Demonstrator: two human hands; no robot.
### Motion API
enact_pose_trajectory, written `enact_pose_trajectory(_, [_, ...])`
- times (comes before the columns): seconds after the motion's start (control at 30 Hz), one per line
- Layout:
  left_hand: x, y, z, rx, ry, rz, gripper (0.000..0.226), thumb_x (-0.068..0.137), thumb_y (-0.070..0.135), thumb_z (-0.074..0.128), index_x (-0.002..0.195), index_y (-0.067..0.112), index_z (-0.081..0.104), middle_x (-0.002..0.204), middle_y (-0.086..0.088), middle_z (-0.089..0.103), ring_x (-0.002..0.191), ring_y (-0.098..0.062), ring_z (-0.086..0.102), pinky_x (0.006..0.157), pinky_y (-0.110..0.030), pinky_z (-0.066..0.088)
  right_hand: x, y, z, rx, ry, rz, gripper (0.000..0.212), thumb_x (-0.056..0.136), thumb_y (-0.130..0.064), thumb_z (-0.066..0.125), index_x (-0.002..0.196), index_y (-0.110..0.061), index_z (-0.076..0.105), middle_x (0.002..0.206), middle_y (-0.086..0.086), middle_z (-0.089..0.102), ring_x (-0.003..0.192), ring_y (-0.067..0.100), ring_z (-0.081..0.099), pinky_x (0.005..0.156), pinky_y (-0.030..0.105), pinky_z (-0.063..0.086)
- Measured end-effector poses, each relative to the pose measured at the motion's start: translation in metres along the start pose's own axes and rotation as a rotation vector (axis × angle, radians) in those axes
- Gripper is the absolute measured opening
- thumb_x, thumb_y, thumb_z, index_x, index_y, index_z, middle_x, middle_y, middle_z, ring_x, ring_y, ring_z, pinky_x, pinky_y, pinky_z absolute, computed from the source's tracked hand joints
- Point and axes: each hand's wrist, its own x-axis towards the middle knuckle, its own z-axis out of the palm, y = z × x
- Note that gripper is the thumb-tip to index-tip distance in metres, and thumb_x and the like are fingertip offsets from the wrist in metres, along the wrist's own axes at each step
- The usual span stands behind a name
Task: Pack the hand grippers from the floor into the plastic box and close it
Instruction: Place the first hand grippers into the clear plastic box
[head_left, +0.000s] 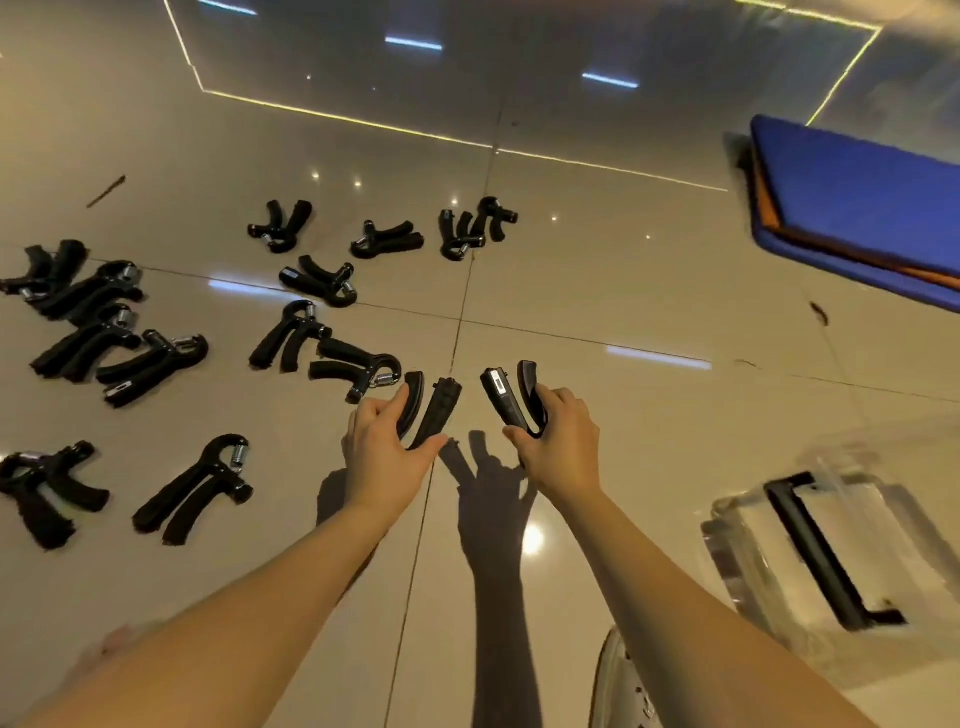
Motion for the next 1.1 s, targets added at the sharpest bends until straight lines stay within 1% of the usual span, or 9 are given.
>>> enact_pose_trajectory(0.07, [0.0, 0.036, -0.001, -0.022, -0.02, 0.081, 0.081, 0.083, 0.041, 0.079, 0.152, 0.023, 0.042, 0.115, 0.007, 0.042, 0.118, -0.019, 0.044, 0.109, -0.045, 0.04, -0.006, 0.011, -0.04, -0.001, 0.084, 0.034, 0.058, 0.081, -0.044, 0.078, 0.131, -0.021, 0.058, 0.11, -0.004, 0.058, 0.099, 0.018, 0.051, 0.088, 0.045, 0.05])
enact_pose_trajectory(0.2, [-0.008, 0.105, 0.005, -0.046, -0.074, 0.218, 0.083, 0.081, 0.045, 0.08, 0.152, 0.024, 0.043, 0.11, 0.005, 0.045, 0.113, -0.018, 0.044, 0.106, -0.044, 0.041, -0.025, 0.032, -0.116, -0.014, 0.217, 0.096, 0.058, 0.081, -0.046, 0.077, 0.13, -0.021, 0.059, 0.107, -0.004, 0.057, 0.098, 0.019, 0.051, 0.088, 0.045, 0.049])
enact_pose_trajectory(0.37, [-0.037, 0.179, 0.037, -0.061, -0.17, 0.362, 0.083, 0.08, 0.046, 0.08, 0.151, 0.025, 0.043, 0.11, 0.007, 0.046, 0.112, -0.017, 0.045, 0.105, -0.044, 0.043, -0.064, 0.071, -0.182, 0.033, 0.337, 0.219, 0.058, 0.08, -0.045, 0.078, 0.131, -0.023, 0.059, 0.105, -0.007, 0.056, 0.102, 0.019, 0.053, 0.092, 0.045, 0.049])
enact_pose_trajectory(0.53, [-0.066, 0.233, 0.076, -0.069, -0.267, 0.388, 0.085, 0.079, 0.046, 0.081, 0.151, 0.024, 0.043, 0.111, 0.004, 0.047, 0.113, -0.02, 0.049, 0.105, -0.049, 0.043, -0.103, 0.122, -0.227, 0.062, 0.404, 0.368, 0.056, 0.08, -0.041, 0.08, 0.128, -0.021, 0.061, 0.101, -0.007, 0.052, 0.099, 0.02, 0.054, 0.09, 0.046, 0.05])
enact_pose_trajectory(0.73, [-0.083, 0.236, 0.107, -0.138, -0.363, 0.482, 0.083, 0.077, 0.044, 0.083, 0.149, 0.024, 0.046, 0.111, 0.004, 0.05, 0.11, -0.019, 0.05, 0.103, -0.045, 0.044, -0.125, 0.168, -0.252, 0.03, 0.413, 0.549, 0.046, 0.079, -0.038, 0.08, 0.118, -0.018, 0.064, 0.107, 0.0, 0.059, 0.102, 0.026, 0.059, 0.089, 0.048, 0.052])
enact_pose_trajectory(0.87, [-0.071, 0.249, 0.116, -0.09, -0.387, 0.49, 0.083, 0.076, 0.044, 0.084, 0.148, 0.025, 0.048, 0.109, 0.003, 0.05, 0.11, -0.02, 0.049, 0.103, -0.045, 0.043, -0.125, 0.187, -0.257, 0.034, 0.371, 0.619, 0.046, 0.077, -0.04, 0.081, 0.114, -0.019, 0.065, 0.104, 0.0, 0.063, 0.093, 0.025, 0.062, 0.084, 0.047, 0.054])
enact_pose_trajectory(0.93, [-0.063, 0.258, 0.131, -0.089, -0.42, 0.481, 0.083, 0.075, 0.044, 0.084, 0.147, 0.024, 0.048, 0.109, 0.003, 0.05, 0.111, -0.021, 0.051, 0.103, -0.046, 0.043, -0.12, 0.203, -0.251, 0.1, 0.362, 0.65, 0.049, 0.075, -0.043, 0.08, 0.117, -0.021, 0.066, 0.102, -0.001, 0.066, 0.09, 0.023, 0.064, 0.081, 0.044, 0.055])
enact_pose_trajectory(1.03, [-0.057, 0.263, 0.163, -0.102, -0.476, 0.446, 0.083, 0.075, 0.043, 0.085, 0.147, 0.026, 0.048, 0.11, 0.003, 0.05, 0.111, -0.021, 0.052, 0.102, -0.045, 0.046, -0.111, 0.227, -0.237, 0.206, 0.361, 0.628, 0.054, 0.078, -0.038, 0.082, 0.125, -0.019, 0.064, 0.113, -0.001, 0.065, 0.099, 0.021, 0.062, 0.081, 0.033, 0.048])
enact_pose_trajectory(1.1, [-0.055, 0.263, 0.185, -0.111, -0.499, 0.407, 0.083, 0.074, 0.043, 0.085, 0.147, 0.026, 0.048, 0.11, 0.003, 0.05, 0.111, -0.021, 0.053, 0.101, -0.045, 0.047, -0.102, 0.242, -0.229, 0.26, 0.337, 0.618, 0.06, 0.079, -0.035, 0.082, 0.132, -0.016, 0.06, 0.121, 0.0, 0.063, 0.105, 0.021, 0.062, 0.083, 0.032, 0.047])
